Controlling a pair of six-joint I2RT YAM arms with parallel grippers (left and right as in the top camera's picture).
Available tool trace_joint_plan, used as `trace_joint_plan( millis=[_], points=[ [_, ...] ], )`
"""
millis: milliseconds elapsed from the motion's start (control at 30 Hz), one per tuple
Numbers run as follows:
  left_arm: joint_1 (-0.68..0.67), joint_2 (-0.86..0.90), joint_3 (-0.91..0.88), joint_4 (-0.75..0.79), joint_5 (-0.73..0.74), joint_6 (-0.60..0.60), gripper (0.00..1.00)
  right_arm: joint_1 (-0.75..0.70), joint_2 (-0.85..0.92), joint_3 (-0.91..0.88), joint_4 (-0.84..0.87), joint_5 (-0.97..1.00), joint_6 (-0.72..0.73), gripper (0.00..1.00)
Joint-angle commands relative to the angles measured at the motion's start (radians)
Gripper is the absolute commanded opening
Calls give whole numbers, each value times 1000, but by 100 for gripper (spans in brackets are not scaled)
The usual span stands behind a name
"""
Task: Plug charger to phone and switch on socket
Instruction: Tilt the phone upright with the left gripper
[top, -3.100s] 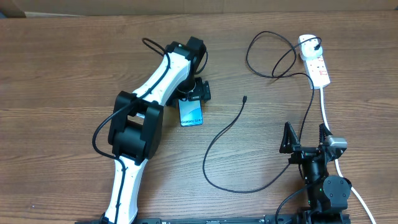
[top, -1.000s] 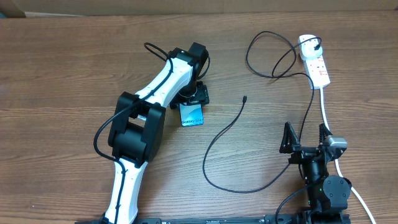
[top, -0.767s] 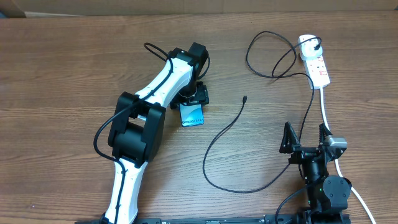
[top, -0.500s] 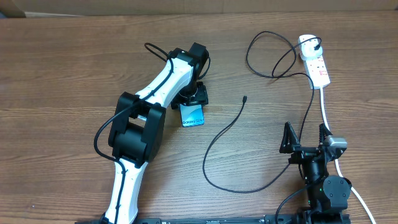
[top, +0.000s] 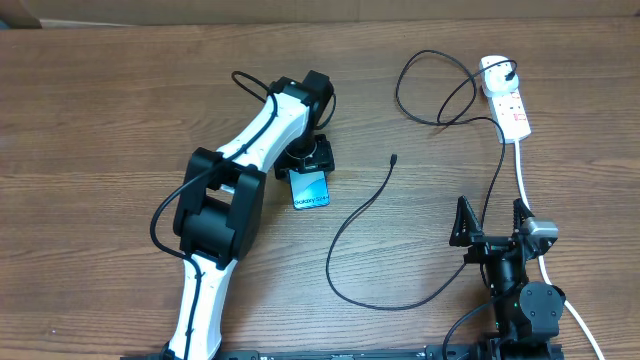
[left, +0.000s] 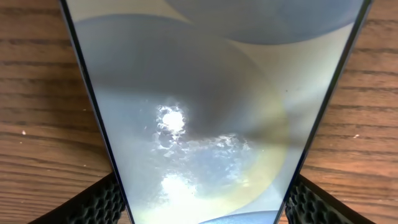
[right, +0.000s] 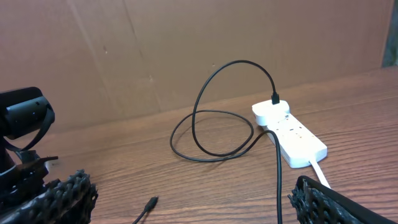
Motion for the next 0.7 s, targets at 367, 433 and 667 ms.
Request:
trace_joint_plan(
  millis=[367,433,667],
  points=[
    [31,31,93,-112,136,24,69,0,-10,-11,5,9,-8,100],
    [30,30,120,-132,135,24,69,0,-10,-11,5,9,-8,100],
    [30,30,151,-139,129,35,69,0,-10,-11,5,9,-8,100]
  ],
)
